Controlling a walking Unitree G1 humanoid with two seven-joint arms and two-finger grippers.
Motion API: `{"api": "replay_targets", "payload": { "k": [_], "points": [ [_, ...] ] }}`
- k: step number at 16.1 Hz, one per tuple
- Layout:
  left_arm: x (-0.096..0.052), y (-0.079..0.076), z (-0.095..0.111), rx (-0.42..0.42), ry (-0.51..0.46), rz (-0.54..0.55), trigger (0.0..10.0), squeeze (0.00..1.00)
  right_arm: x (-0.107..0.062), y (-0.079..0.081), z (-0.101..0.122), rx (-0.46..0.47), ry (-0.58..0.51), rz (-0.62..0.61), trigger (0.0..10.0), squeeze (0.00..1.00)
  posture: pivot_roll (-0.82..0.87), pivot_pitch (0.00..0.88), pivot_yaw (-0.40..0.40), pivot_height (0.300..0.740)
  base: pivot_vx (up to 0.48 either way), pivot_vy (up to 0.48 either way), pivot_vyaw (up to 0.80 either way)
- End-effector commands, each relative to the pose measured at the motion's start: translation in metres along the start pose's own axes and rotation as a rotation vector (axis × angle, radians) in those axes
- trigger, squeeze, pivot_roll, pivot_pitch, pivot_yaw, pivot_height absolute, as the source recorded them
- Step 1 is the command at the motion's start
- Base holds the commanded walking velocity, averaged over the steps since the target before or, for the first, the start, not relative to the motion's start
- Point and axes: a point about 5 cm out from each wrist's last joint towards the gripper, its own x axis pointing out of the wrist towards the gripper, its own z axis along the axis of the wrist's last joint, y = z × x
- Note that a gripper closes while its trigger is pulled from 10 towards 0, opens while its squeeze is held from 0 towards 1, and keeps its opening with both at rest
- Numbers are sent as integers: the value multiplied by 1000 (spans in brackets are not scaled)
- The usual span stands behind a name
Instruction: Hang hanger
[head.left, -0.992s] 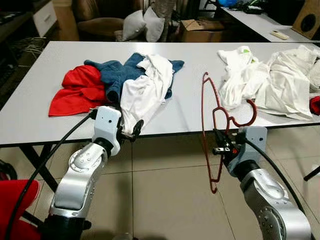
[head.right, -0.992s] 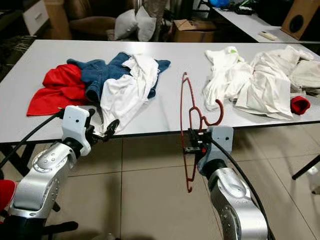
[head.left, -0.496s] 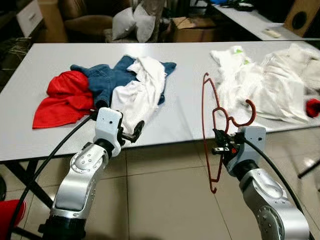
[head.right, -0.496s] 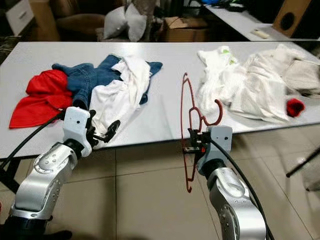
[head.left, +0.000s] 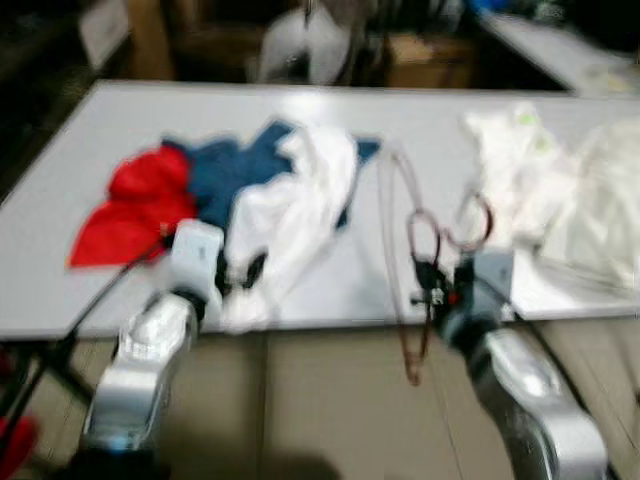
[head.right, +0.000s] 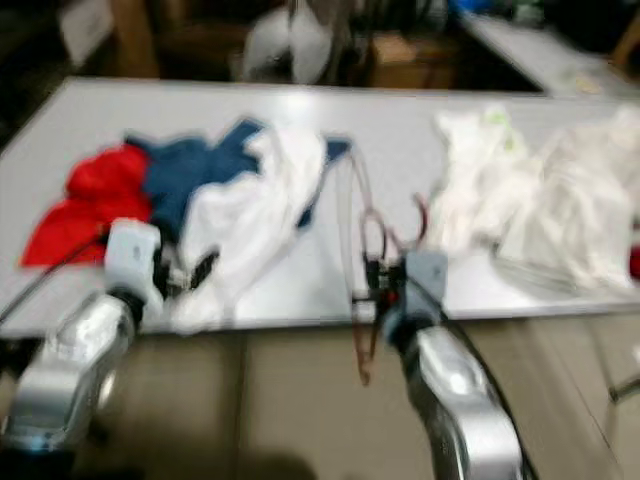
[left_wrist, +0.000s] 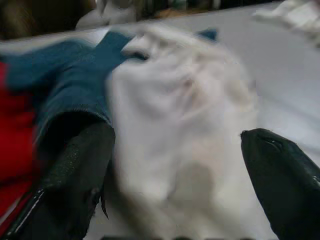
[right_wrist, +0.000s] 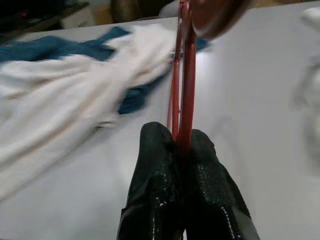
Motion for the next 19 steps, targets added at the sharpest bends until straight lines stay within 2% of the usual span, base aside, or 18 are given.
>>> {"api": "replay_targets", "payload": {
  "k": [1, 3, 4, 5, 6, 7, 9, 10, 11, 13, 15, 18, 19],
  "points": [
    [-1, -8, -1, -5, 6, -41, 10000, 1000, -3, -7, -1, -1, -2, -30, 10000, 0, -6, 0, -25, 740, 0, 0, 0],
    [-6, -6, -8, 18, 46, -64, 10000, 1000, -3, -6, -1, 13, -6, -32, 10000, 0, -5, 0, -18, 740, 0, 0, 0],
    [-8, -5, -14, 42, 90, -85, 10000, 878, -3, -5, -1, 18, -7, -31, 10000, 0, -4, 0, -17, 740, 0, 0, 0],
    [-8, -4, -17, 59, 117, -89, 10000, 804, -3, -5, -1, 19, -7, -30, 10000, 0, -5, 0, -15, 740, 0, 0, 0],
    [-8, -2, -20, 64, 141, -74, 10000, 600, -3, -4, -1, 19, -7, -29, 10000, 0, -4, 0, -14, 740, 0, 0, 0],
    [-7, 1, -22, 69, 161, -51, 10000, 0, -3, -5, -2, 17, -7, -30, 10000, 0, -5, 0, -13, 740, 0, 0, 0],
    [-5, 7, -31, 42, 212, -3, 10000, 0, -3, -5, -1, -9, -17, -33, 10000, 0, -4, 0, -12, 740, 0, 0, 0],
    [-4, 7, -33, 24, 217, 2, 9020, 0, -3, -6, -1, -13, -18, -34, 10000, 0, -4, 0, -12, 740, 0, 0, 0],
    [-1, 6, -37, -28, 217, 4, 4784, 0, -3, -6, -1, -19, -18, -34, 10000, 0, -5, 0, -16, 740, 0, 0, 0],
    [6, 7, -41, -97, 213, 16, 3686, 0, -2, -5, -1, -30, -20, -30, 10000, 0, -13, 0, -15, 740, 0, 0, 0],
    [12, 11, -46, -87, 220, 28, 3098, 0, -2, -7, 1, -35, -27, -34, 10000, 0, -22, 0, -12, 740, 0, 0, 0],
    [19, 18, -51, -53, 232, 43, 0, 0, -5, -8, 0, -41, -29, -41, 10000, 0, -29, 0, -4, 740, 0, 0, 0],
    [20, 19, -51, -51, 229, 42, 0, 0, -5, -9, 0, -41, -29, -43, 10000, 0, -29, 0, -3, 740, 0, 0, 0]
  ]
}}
